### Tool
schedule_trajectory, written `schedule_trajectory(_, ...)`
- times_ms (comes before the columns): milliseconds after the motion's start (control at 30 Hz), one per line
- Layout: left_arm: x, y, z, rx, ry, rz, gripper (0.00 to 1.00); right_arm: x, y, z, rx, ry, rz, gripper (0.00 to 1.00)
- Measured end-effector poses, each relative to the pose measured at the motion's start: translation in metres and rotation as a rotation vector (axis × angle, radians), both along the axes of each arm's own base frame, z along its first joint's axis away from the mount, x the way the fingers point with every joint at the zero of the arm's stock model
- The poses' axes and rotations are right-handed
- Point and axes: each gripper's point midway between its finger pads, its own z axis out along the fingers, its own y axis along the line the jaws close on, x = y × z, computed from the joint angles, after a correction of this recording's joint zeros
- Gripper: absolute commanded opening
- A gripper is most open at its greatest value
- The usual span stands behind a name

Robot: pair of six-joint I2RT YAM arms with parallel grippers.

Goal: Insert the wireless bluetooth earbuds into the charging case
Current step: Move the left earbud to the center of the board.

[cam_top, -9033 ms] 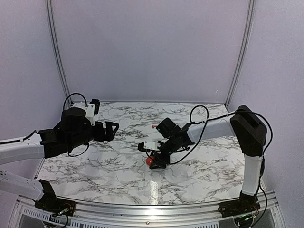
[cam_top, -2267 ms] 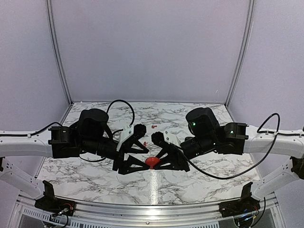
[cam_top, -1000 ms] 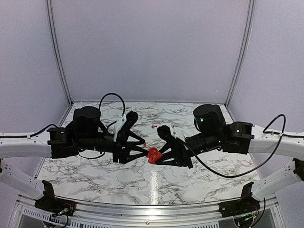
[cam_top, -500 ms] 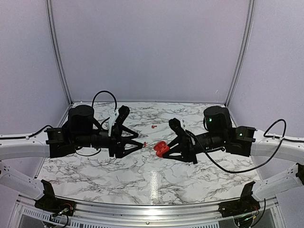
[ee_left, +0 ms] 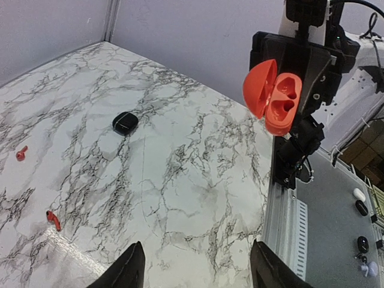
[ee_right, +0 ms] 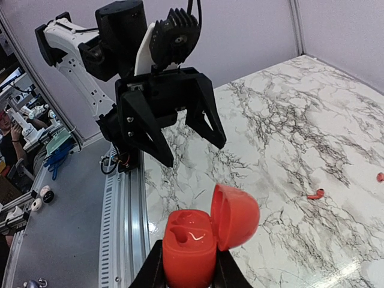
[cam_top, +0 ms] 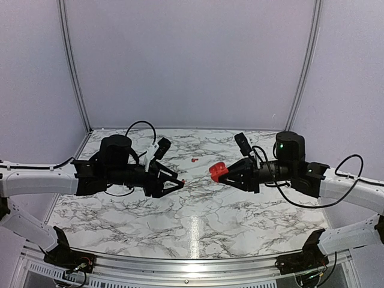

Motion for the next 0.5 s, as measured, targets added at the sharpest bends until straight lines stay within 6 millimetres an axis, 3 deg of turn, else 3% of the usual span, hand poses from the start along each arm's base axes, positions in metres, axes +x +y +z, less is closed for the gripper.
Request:
schedule_trajectory(67, 0.008, -0.001, -0.005, 0.021, 0.001, 0.034, 0.63, 0.006, -0.004, 0.001, 0.004, 0.006, -0.021, 0.01)
schedule_trajectory(267, 0.066, -0.01, -0.027, 0.157, 0.017, 0.215, 0.61, 0.027, -0.025, 0.003, 0.015, 0.008, -0.121, 0.02)
schedule_trajectory(500, 0.122, -0.005, -0.082, 0.381, 0.077, 0.392, 0.54, 0.034, -0.036, -0.003, 0.017, 0.016, -0.164, 0.02)
